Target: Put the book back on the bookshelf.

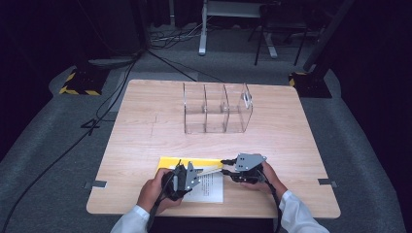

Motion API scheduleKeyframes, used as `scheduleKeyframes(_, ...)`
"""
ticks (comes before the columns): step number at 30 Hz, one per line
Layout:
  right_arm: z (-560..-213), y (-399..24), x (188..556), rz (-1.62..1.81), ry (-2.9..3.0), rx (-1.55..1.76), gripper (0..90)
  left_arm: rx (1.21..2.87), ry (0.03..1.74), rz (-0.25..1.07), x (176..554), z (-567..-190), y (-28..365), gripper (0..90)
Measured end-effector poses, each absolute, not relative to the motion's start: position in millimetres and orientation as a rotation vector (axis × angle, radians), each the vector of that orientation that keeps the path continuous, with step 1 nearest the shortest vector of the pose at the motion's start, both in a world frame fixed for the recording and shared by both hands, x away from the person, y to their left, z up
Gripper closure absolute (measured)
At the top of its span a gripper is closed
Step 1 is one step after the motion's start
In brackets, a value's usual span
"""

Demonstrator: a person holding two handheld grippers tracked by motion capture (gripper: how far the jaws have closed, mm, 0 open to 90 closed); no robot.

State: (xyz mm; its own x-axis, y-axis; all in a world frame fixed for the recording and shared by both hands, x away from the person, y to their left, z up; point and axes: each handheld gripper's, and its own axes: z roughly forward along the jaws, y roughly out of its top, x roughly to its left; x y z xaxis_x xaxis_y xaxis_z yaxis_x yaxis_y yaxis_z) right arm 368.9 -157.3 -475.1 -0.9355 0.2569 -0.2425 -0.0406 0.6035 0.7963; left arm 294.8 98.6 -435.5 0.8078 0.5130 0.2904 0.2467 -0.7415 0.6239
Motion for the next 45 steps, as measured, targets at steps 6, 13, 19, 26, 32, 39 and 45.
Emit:
scheduleKeyframes(6,-473,-153,363,1.208,2.461,0.069,75.3,2.407,0.563,0.562,297,-432,104,78.7)
scheduleKeyframes(13,-465,-148,350,1.118,2.424,-0.072,80.6,2.416,0.574,0.497,299,-425,108,72.6)
scheduleKeyframes(19,-461,-144,344,1.102,2.435,-0.132,82.9,2.451,0.576,0.526,298,-425,100,58.2)
scheduleKeyframes(26,-459,-143,342,1.109,2.449,-0.154,83.7,2.471,0.569,0.573,299,-424,99,61.4)
scheduleKeyframes(32,-460,-142,340,1.095,2.457,-0.165,83.8,2.527,0.529,0.603,297,-428,96,72.0)
scheduleKeyframes(39,-461,-142,342,1.111,2.453,-0.121,81.8,2.517,0.472,0.655,294,-433,96,78.7)
scheduleKeyframes(45,-456,-154,352,1.265,2.421,0.064,65.1,2.455,0.481,0.689,297,-432,99,80.9)
